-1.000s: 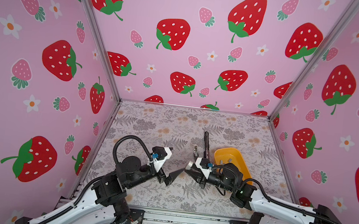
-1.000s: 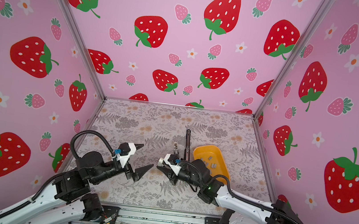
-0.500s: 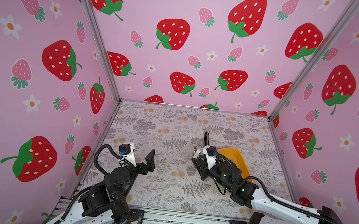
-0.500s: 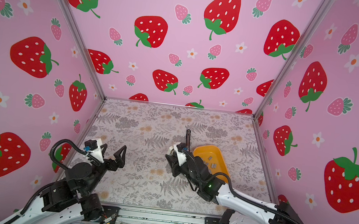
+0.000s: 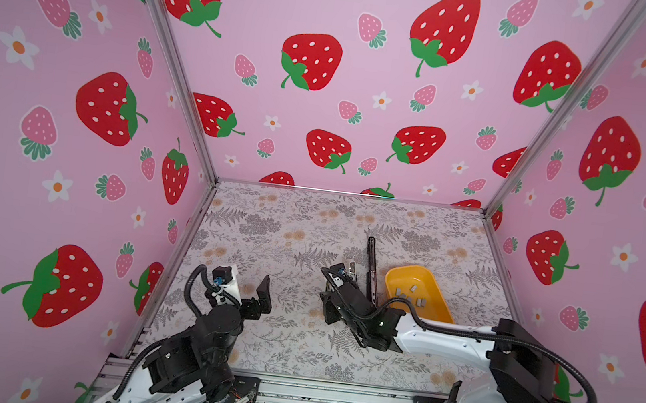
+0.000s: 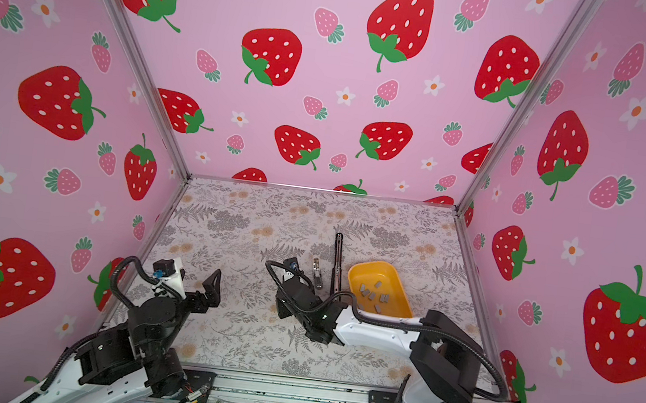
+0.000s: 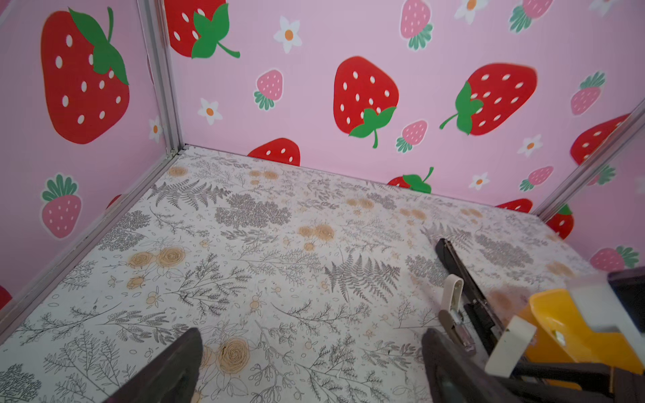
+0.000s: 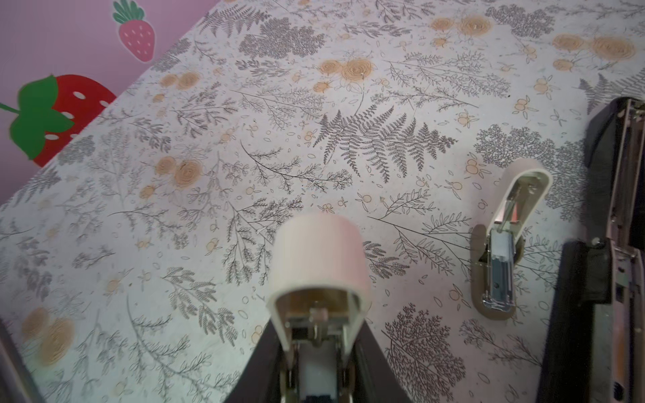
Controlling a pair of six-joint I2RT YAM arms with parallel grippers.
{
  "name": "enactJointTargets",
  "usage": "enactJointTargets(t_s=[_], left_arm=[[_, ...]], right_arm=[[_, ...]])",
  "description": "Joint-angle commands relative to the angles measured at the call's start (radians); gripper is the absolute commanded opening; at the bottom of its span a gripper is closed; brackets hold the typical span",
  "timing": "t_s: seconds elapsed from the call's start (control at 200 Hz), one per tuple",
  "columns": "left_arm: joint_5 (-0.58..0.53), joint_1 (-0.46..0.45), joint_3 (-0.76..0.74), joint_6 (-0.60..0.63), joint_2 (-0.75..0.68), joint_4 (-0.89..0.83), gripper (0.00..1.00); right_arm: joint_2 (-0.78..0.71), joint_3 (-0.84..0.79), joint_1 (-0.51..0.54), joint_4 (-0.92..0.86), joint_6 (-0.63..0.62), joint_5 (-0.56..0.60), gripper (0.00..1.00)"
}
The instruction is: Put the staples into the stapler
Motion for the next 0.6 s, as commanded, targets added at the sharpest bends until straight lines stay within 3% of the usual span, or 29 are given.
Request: enactJointTargets(t_s=[0.0,0.135,0.21,0.3,0.595], left_arm=[[0.162,0.125,0.03,-0.056,0.044,0.033,0.99],[0.486,0.411,0.012,-0.117,0.11,0.087,0.99],[0.577,0.489,0.005,-0.135,0.148,0.109,0.99],[0.655,0.541,-0.011,-0.15,0.158,0.153,0.99],[0.673,0.58,-0.008,-0.143,0.163,0.174,0.99]], right_arm=[[0.11,0.073,-0.038,-0.015,0.042,-0.044,0.0],[0.215,0.11,-0.086,-0.004,0.061,-0.041,0.0],[0.245,0.128,-0.103,-0.013,0.062,-0.014,0.0],[0.257,0.125,-0.122,-0.014,0.071,0.018,0.02],[0.33,0.181,-0.162,-0.047,0.062,0.04,0.16]])
